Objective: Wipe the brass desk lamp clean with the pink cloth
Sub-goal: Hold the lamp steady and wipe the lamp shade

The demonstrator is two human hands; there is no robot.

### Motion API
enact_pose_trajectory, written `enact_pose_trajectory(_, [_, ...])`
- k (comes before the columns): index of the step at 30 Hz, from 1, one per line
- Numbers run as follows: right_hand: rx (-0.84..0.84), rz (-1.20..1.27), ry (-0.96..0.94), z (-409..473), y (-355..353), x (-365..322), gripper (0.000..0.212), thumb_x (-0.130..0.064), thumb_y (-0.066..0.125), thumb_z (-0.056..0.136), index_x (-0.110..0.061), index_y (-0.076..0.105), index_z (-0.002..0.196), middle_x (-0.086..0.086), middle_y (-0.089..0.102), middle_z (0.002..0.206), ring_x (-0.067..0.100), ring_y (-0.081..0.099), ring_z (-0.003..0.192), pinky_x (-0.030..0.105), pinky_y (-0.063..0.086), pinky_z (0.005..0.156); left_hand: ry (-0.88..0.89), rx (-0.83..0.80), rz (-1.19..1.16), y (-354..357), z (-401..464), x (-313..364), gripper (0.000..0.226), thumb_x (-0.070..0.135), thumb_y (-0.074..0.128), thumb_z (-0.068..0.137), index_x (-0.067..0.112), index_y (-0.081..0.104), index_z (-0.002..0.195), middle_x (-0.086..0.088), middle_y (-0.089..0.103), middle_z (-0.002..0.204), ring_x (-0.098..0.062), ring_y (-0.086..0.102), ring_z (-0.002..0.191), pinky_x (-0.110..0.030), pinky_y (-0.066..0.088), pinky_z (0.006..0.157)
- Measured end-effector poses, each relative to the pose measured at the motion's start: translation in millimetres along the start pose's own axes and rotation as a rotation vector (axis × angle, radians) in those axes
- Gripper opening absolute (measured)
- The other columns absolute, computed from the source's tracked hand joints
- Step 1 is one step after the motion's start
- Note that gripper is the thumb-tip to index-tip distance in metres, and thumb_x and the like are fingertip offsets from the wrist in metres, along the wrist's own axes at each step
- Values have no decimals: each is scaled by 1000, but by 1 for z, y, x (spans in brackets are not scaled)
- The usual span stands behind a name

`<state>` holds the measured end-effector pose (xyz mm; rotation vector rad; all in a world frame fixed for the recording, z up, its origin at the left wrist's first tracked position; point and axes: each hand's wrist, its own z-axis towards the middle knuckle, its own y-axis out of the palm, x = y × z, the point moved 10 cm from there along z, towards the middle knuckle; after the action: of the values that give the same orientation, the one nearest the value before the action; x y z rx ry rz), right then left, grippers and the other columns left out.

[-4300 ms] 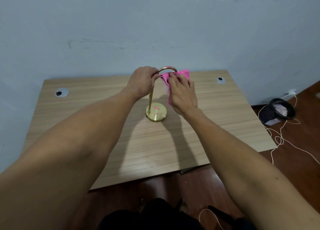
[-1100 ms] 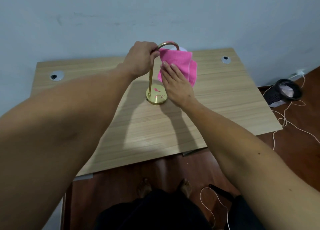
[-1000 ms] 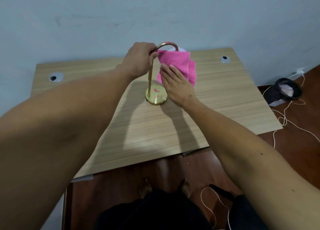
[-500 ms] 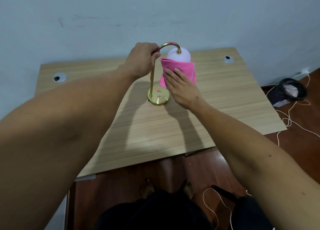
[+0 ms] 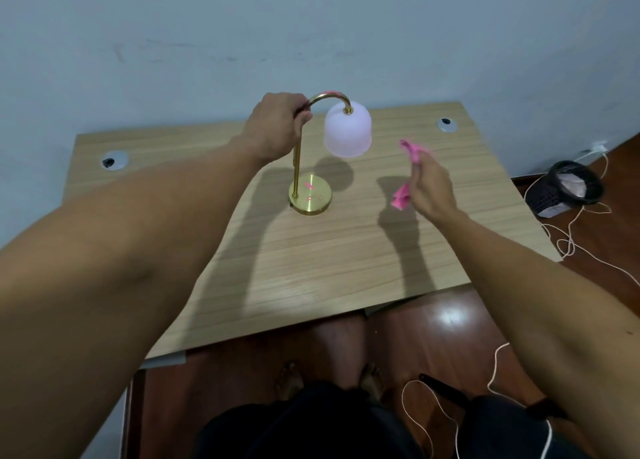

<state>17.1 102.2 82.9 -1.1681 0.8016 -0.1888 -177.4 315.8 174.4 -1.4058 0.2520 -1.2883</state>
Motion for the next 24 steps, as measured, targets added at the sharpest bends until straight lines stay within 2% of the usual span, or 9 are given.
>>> enact_pose_trajectory(2, [97,372,454,1,-12,33,28,-26,36,104,-16,61,111,10,67,109,27,70,89,41,56,75,-3,5,6,0,0,0,21,22,52,98,10,69,96,0,59,77,-25,53,77,-40,50,73])
enact_pose_trajectory(5, [173,792,669,2,-3,27,22,-24,37,107,-20,59,107,5,66,101,27,72,91,41,62,75,-5,8,18,0,-1,0,20,21,52,98,10,68,96,1,58,77,-25,54,77,-39,49,73])
enact_pose_trajectory(10, [235,904,397,27,-6,-61,34,-28,43,108,-19,59,136,1,63,108,16,65,83,14,50,58,-16,11,16,1,1,-1,20,21,52,98,10,69,96,0,59,77,-26,55,78,-36,46,72])
enact_pose_trajectory(12, [169,795,213,27,5,-102,38,-41,40,108,-30,57,139,4,64,129,26,67,112,29,59,81,-19,20,11,1,1,-2,20,21,52,98,10,69,96,0,59,78,-25,53,77,-34,44,71])
enact_pose_trajectory(14, [161,568,15,15,30,-130,47,-32,32,110,-28,40,156,11,32,165,27,23,155,50,27,124,-17,32,14,1,2,-3,20,21,53,98,9,69,97,-1,60,78,-23,52,76,-34,44,70])
enact_pose_trajectory(15, [192,491,-18,6,44,-134,50,-25,30,110,-20,30,161,16,13,170,28,0,158,52,8,128,-12,37,14,1,2,-3,20,21,53,98,9,69,96,-1,60,77,-23,52,76,-34,43,69])
enact_pose_trajectory(17, [219,404,-60,-13,66,-138,55,-16,35,109,-10,21,162,21,-1,170,32,-15,155,49,-4,128,1,38,5,1,2,-3,21,20,53,98,8,69,95,-2,59,76,-24,53,74,-32,41,67])
enact_pose_trajectory(22, [260,412,-25,-9,55,-130,54,-16,35,107,-8,27,160,12,16,170,33,5,158,40,4,126,21,34,-9,3,3,-3,20,20,53,97,9,68,93,-2,59,75,-24,53,72,-36,45,67])
enact_pose_trajectory(24, [287,478,-1,13,36,-125,47,-13,37,105,-8,45,151,10,39,161,26,28,152,43,17,128,24,24,-5,2,3,-3,19,20,53,97,9,68,92,-1,59,74,-26,54,73,-37,46,68])
